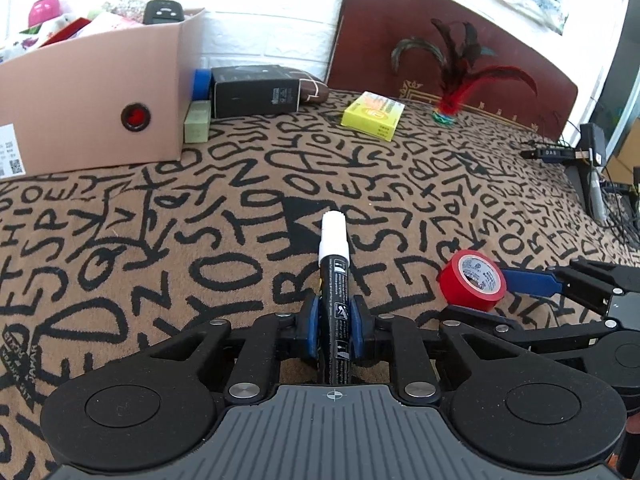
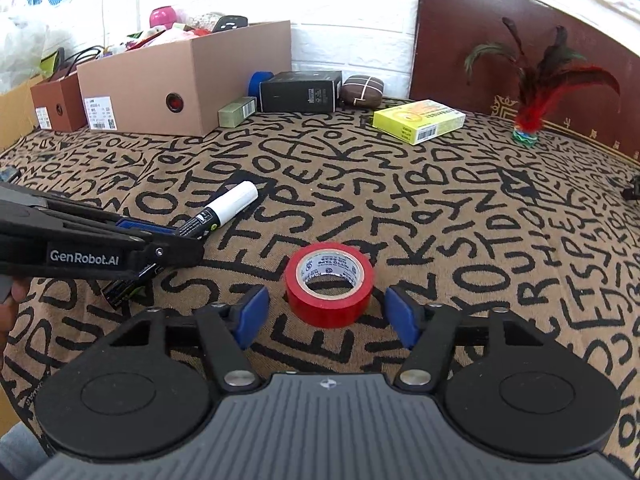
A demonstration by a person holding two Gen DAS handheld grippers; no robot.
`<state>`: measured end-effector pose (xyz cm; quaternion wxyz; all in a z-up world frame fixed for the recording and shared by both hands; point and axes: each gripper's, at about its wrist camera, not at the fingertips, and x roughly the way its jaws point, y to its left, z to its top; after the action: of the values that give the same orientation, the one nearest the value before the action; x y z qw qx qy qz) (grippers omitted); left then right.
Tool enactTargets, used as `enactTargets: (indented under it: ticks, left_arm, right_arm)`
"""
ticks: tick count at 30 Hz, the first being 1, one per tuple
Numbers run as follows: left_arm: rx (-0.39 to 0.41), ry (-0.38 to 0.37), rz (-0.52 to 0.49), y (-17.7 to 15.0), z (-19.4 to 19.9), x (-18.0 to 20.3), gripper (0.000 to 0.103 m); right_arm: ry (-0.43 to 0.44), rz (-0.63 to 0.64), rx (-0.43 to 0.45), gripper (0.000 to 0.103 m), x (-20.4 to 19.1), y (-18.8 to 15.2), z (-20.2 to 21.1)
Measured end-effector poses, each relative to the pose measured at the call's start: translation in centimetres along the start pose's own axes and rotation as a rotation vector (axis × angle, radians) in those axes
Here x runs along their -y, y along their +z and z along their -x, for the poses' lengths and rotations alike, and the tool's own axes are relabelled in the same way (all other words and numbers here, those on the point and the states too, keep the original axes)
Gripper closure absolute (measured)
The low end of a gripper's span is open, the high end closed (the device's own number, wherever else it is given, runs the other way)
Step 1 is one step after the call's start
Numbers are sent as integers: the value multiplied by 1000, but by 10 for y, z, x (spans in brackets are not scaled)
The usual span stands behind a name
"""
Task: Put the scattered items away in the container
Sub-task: 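Lift the marker with the left gripper while the right lifts the tape toward the box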
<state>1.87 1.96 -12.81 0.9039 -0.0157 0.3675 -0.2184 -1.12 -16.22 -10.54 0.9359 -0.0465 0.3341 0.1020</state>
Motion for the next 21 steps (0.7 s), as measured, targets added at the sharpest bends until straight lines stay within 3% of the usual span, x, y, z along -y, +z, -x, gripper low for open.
enactTargets:
  ticks: [1, 4, 6, 11, 16, 21]
  left_arm:
    - [0, 4, -10, 0, 0, 1, 90]
    - [-8, 10, -25, 0, 1, 3, 91]
    - [-10, 5, -14, -1, 4, 2, 91]
    - [-18, -26, 31, -8, 17, -9, 91]
    - [-6, -19, 102, -17, 41, -31, 91]
    - [53, -6, 177, -13, 71, -63, 91]
  right_arm:
    - [0, 7, -2, 38, -1, 0, 0]
    - [-8, 14, -9, 43, -5, 2, -2]
    - [-7, 15, -14, 52, -7, 2, -2]
    - [-15, 36, -44, 53, -16, 7, 0]
    - [98, 20, -79, 53, -31, 14, 5]
    - [185, 42, -53, 53, -55, 32, 12]
